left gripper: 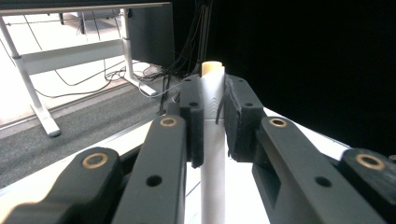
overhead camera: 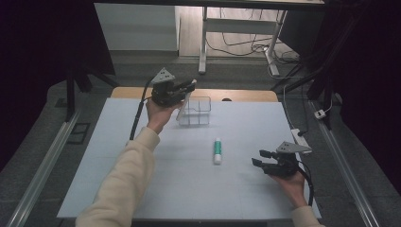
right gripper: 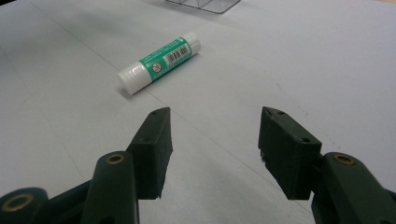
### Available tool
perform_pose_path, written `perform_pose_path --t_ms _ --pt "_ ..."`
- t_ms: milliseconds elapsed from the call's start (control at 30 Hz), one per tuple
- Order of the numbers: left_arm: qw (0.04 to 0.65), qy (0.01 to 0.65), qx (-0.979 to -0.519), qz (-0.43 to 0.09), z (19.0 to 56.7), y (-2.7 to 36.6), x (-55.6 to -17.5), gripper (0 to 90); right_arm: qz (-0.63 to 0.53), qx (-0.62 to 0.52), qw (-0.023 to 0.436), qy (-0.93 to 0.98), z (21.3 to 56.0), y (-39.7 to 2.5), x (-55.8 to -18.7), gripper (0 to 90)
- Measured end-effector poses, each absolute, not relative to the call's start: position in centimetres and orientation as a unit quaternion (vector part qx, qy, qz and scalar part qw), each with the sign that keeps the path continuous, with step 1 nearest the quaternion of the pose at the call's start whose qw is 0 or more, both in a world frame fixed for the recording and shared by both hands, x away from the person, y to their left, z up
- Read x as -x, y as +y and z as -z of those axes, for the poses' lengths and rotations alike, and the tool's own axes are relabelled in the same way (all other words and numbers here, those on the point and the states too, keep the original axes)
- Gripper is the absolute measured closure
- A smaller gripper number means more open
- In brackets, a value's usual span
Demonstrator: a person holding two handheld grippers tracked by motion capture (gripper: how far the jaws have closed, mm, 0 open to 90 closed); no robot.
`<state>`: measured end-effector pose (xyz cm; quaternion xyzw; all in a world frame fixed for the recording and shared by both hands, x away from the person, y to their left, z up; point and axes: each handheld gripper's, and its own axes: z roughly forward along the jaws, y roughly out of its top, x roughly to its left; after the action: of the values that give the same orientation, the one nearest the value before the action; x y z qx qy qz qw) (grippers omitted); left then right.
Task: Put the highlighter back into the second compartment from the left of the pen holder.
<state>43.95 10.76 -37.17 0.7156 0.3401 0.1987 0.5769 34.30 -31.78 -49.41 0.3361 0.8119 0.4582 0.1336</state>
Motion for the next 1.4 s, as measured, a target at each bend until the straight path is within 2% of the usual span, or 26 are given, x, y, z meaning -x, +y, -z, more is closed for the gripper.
perform_pose_path --t_ms 1400 --pt "0.566 0.338 -0.72 -0.216 36.9 9.6 -45.5 78.7 -0.446 -0.338 0.131 0.818 49.8 -31.6 -34.4 43.7"
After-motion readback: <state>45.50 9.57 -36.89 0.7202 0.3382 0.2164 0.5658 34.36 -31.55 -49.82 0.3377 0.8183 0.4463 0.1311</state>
